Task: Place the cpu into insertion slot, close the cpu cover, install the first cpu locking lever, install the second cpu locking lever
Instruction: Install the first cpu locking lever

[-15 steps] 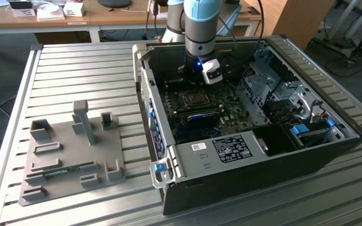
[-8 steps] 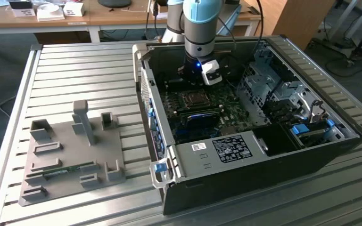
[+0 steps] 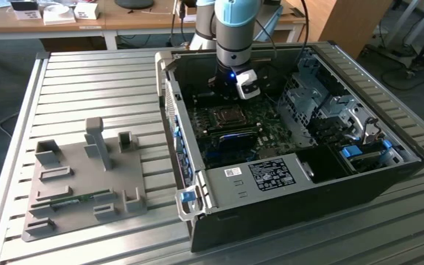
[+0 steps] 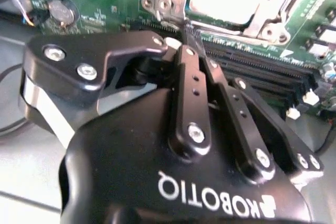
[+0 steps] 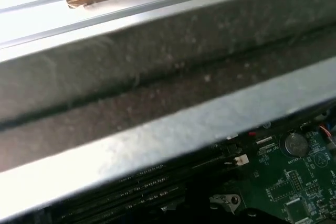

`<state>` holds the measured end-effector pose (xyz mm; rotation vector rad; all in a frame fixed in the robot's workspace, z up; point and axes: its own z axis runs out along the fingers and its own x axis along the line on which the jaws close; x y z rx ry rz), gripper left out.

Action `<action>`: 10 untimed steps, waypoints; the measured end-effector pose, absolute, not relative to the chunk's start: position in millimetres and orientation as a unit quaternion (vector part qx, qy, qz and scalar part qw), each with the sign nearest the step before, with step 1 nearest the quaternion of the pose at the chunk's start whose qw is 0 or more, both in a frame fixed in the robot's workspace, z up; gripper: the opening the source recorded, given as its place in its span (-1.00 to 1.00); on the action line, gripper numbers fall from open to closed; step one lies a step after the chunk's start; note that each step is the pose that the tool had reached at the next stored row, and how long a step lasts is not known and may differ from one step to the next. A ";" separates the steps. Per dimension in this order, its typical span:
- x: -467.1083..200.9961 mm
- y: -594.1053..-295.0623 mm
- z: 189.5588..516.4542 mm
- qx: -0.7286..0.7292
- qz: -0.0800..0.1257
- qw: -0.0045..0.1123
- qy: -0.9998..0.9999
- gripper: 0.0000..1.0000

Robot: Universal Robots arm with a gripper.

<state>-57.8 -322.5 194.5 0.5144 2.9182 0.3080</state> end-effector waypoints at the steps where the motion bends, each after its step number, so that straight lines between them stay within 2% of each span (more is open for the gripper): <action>1: -57.8 -322.5 195.0 0.172 0.104 0.081 0.976 -0.79; 10: -57.8 -322.4 211.1 0.172 0.108 0.080 0.976 -0.79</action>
